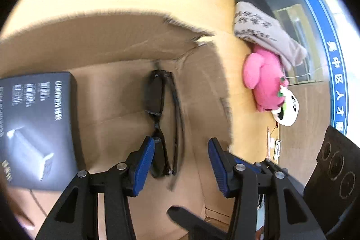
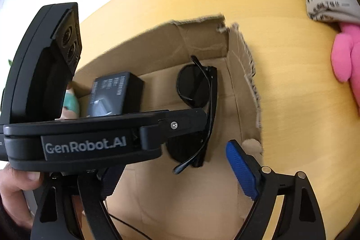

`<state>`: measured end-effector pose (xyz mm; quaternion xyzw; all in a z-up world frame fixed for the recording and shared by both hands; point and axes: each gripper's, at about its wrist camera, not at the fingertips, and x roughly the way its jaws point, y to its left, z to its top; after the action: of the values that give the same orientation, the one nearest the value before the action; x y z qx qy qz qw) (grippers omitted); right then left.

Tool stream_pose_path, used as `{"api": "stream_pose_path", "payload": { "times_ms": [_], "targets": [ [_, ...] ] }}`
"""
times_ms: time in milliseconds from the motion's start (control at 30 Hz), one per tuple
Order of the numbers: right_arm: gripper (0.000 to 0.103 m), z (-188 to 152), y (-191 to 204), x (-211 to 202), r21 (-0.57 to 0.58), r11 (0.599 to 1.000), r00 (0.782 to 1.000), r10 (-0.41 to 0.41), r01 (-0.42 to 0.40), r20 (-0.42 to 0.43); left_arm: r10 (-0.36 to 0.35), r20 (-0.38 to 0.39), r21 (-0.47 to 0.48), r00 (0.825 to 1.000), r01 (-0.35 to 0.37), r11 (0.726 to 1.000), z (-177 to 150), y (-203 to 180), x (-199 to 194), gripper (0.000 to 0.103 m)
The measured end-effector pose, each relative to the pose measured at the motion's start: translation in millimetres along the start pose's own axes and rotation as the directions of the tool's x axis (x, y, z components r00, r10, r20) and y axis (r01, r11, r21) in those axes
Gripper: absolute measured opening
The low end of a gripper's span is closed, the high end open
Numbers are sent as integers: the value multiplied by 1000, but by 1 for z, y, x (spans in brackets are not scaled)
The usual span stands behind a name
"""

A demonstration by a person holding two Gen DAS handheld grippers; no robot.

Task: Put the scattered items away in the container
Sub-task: 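Lower the sunglasses into the box and open the right gripper, then withdraw the right gripper and reach toward the white power bank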

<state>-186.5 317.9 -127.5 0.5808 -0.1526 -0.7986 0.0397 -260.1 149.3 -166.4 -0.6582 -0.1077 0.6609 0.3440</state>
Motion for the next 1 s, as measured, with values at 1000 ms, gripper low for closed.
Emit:
{"api": "stream_pose_path", "payload": {
  "times_ms": [1000],
  "targets": [
    [102, -114, 101, -222, -245, 960, 959, -62, 133, 277, 222, 539, 52, 812, -296, 954, -236, -104, -253, 72]
  ]
}}
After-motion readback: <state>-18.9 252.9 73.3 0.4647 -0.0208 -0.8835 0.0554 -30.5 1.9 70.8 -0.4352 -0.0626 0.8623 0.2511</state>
